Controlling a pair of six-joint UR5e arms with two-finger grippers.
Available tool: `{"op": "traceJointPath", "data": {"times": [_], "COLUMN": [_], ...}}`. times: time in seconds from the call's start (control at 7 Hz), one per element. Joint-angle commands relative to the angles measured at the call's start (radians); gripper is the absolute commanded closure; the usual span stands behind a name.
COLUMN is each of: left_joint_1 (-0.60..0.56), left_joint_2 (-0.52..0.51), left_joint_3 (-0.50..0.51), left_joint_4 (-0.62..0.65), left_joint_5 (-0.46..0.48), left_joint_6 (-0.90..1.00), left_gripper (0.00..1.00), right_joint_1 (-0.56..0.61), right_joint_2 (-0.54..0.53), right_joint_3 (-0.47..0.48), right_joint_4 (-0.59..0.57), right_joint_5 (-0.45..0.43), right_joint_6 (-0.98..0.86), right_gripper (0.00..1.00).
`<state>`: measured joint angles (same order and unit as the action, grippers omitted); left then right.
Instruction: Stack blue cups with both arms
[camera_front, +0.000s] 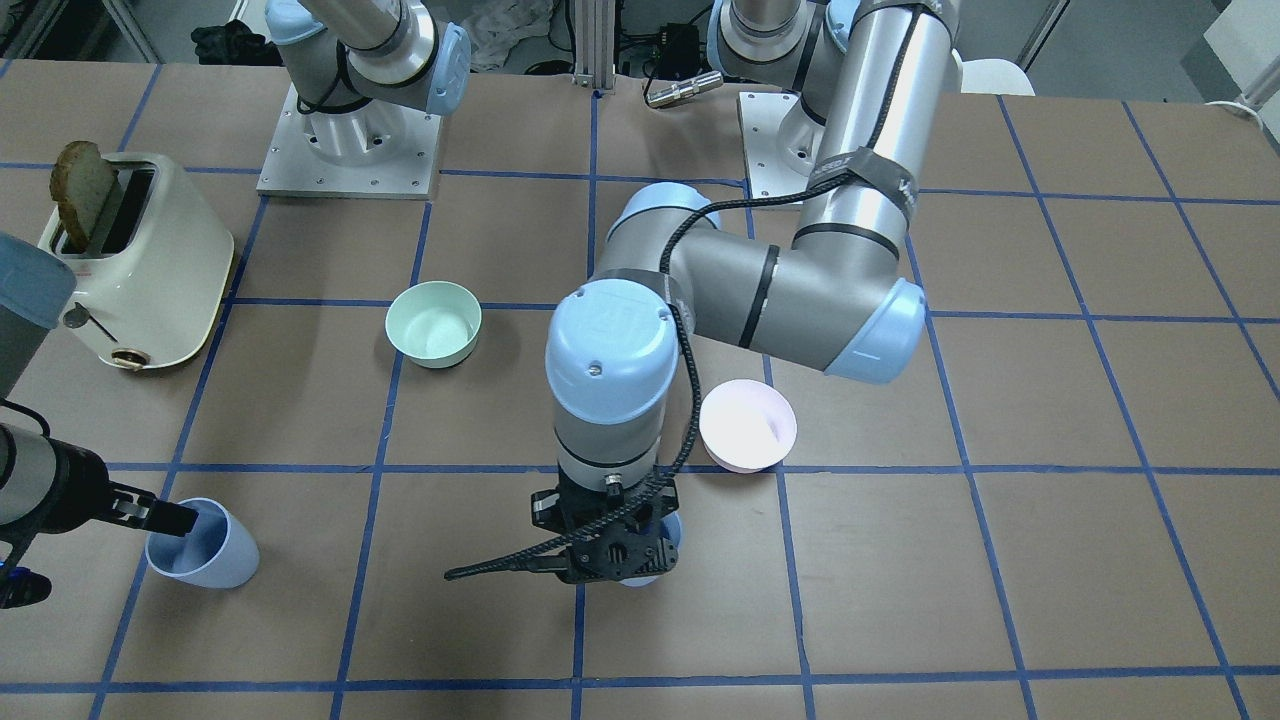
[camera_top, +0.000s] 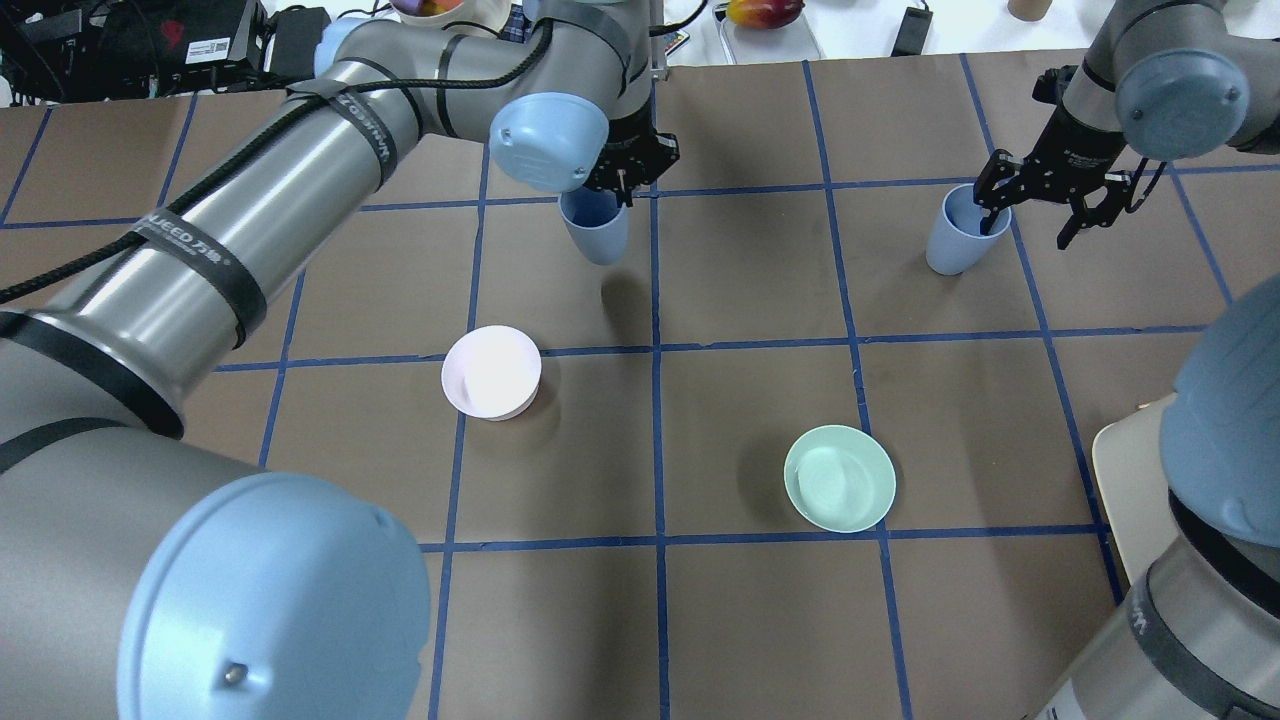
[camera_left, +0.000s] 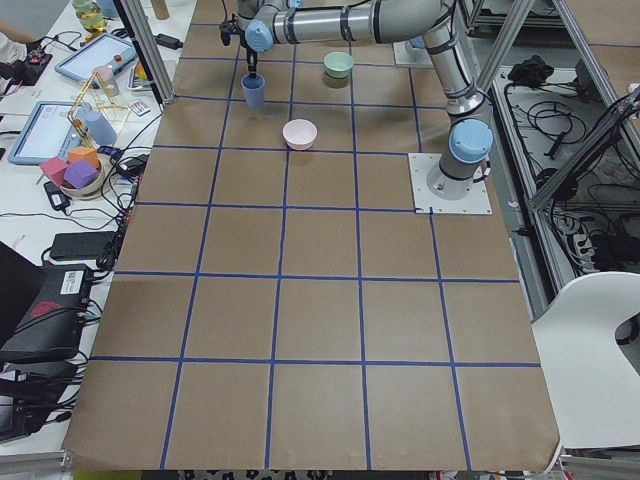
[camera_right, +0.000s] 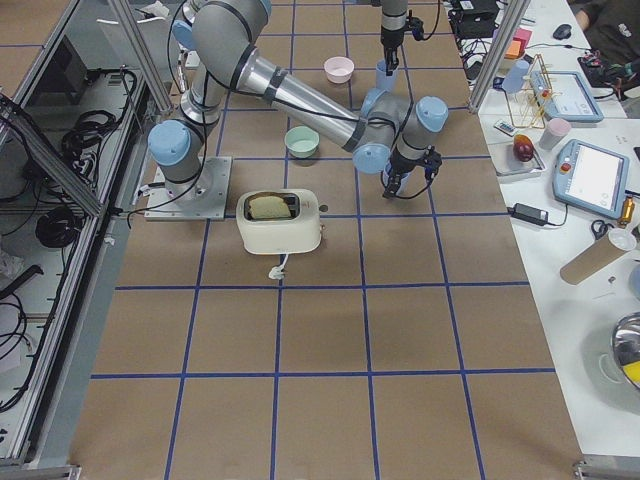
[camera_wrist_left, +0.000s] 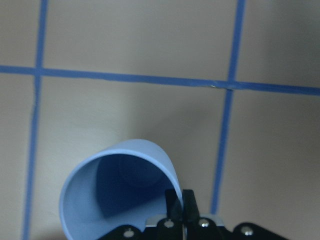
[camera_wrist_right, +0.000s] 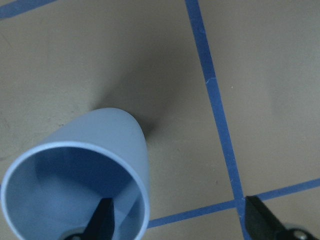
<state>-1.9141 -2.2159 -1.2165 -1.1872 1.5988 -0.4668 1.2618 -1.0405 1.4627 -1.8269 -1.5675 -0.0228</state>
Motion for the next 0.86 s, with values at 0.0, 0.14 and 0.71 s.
{"op": "traceJointPath", "data": {"times": [0.0, 0.14, 0.71], "left_joint_1": [-0.033, -0.033, -0.002], "left_joint_2": [-0.034, -0.039, 0.196], "left_joint_3": [-0.003, -0.006, 0.072], "left_joint_4": [0.043, 0.043, -0.429], "left_joint_5": [-0.019, -0.026, -0.079], "left_joint_6": [-0.052, -0.040, -0.035], "left_gripper": [1.00, 0.01, 0.00], "right_joint_1": [-0.001, -0.001, 0.001], "right_joint_2": [0.017, 0.020, 0.007], "right_joint_3": [-0.001, -0.002, -0.012], "right_joint_4": [0.001, 0.008, 0.024], "right_joint_5": [-0.003, 0.009, 0.009], "right_joint_6": [-0.017, -0.023, -0.020], "right_gripper": [0.43, 0.56, 1.00]}}
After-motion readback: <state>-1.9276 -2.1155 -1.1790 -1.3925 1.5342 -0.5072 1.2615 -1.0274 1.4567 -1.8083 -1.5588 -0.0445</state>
